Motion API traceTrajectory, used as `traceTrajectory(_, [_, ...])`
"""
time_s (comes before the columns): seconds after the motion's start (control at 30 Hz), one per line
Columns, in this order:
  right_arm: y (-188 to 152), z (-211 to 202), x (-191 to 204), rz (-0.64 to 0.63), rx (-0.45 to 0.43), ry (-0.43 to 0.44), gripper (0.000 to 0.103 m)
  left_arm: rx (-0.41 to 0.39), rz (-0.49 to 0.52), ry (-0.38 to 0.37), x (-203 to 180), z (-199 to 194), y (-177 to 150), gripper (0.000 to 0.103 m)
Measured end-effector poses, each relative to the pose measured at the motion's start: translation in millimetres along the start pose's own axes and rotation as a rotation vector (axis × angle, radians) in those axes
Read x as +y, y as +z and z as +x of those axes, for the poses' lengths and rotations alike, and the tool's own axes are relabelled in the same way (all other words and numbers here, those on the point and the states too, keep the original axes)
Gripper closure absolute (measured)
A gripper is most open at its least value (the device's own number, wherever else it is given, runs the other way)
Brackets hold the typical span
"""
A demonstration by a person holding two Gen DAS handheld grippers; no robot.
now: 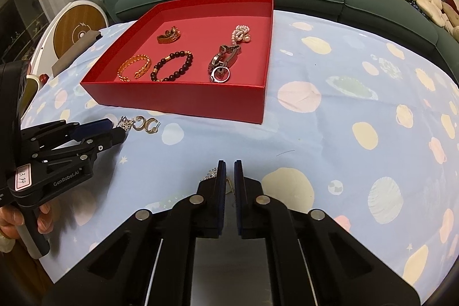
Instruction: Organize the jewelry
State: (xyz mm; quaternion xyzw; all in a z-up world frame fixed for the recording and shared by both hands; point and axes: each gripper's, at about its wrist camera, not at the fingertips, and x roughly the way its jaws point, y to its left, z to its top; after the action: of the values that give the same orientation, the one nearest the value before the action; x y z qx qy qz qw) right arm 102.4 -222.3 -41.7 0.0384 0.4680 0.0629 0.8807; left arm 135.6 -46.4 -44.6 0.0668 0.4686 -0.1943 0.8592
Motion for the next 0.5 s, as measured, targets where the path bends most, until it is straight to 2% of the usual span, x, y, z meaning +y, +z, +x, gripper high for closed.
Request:
traceTrajectory(0.07, [0,-1,-2,0.004,-0.001,-0.003,0.098,-0.001,0.002,-0.001,-1,0,0,0.072])
traceTrajectory(0.2, [0,-2,-9,0.033,0.002,-0.002,0.096,-0.006,0.007,0.001,-4,2,0,0.060])
traceTrajectory(0.37, [1,-5,-12,0.050,-0.007,-0.005,0.096,-0.024,0.016,0.016,-7,6,1,0.060])
traceTrajectory(0.43, [3,-6,-11,0.046,-0.010,-0.003,0.096,-0.035,0.029,0.029,-7,7,2,0.071])
traceTrajectory(0.47, [3,-7,-10,0.044,-0.010,-0.001,0.096,-0.041,0.038,0.037,-8,7,2,0.083])
traceTrajectory(0.5, [3,-7,-9,0.043,-0.010,0.001,0.095,-0.043,0.041,0.039,-7,7,3,0.086])
